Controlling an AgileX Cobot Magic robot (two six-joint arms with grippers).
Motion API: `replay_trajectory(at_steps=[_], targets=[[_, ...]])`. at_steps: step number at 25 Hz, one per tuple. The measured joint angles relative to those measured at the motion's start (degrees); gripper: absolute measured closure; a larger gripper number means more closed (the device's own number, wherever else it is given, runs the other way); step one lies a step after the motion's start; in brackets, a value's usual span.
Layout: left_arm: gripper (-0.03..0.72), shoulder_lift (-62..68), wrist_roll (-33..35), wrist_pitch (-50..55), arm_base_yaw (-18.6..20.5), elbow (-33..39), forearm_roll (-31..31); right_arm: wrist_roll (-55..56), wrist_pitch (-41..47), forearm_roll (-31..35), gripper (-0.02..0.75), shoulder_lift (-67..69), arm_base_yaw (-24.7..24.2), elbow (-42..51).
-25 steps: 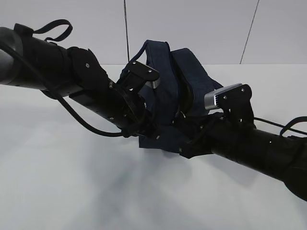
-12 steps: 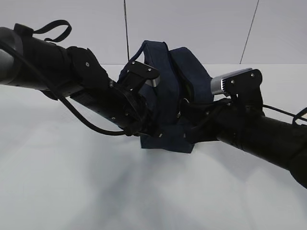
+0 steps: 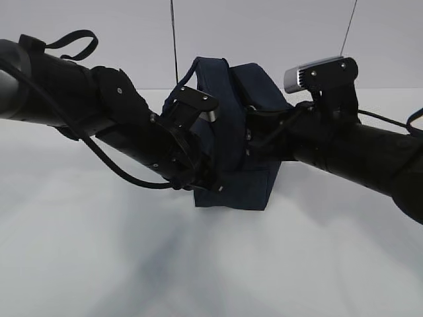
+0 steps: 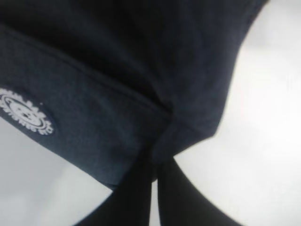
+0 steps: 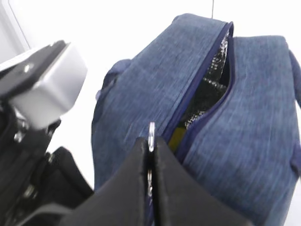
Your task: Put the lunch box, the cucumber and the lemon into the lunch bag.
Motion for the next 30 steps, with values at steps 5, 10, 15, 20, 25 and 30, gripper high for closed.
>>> replay_trajectory(at_steps=[5,10,15,20,25,30], targets=[[0.698,0.0,0.0,-0.61,0.0,0.69,-0.02,-0.44,5.7,0.0,0.738,0.0,0.0,-5.15],[0.698,0.0,0.0,-1.62,0.0,1.69,-0.8,-3.86,11.63,0.0,0.738,0.0,0.0,-11.14],[0.698,-0.1,0.0,-2.82,-0.1,2.86,-1.36,-4.75,16.0,0.0,0.738,0.39,0.0,-14.7],[0.698,-0.1,0.0,-3.16,-0.1,3.22,-1.65,-4.88,18.55,0.33,0.738,2.05,0.0,-18.02],[0.698,-0.1,0.0,-3.16,-0.1,3.34,-1.83,-4.88,21.99,2.14,0.738,4.84,0.0,-23.09],[0.698,-0.1,0.0,-3.16,-0.1,3.34,-1.83,-4.88,28.06,3.18,0.738,6.95,0.0,-29.47]])
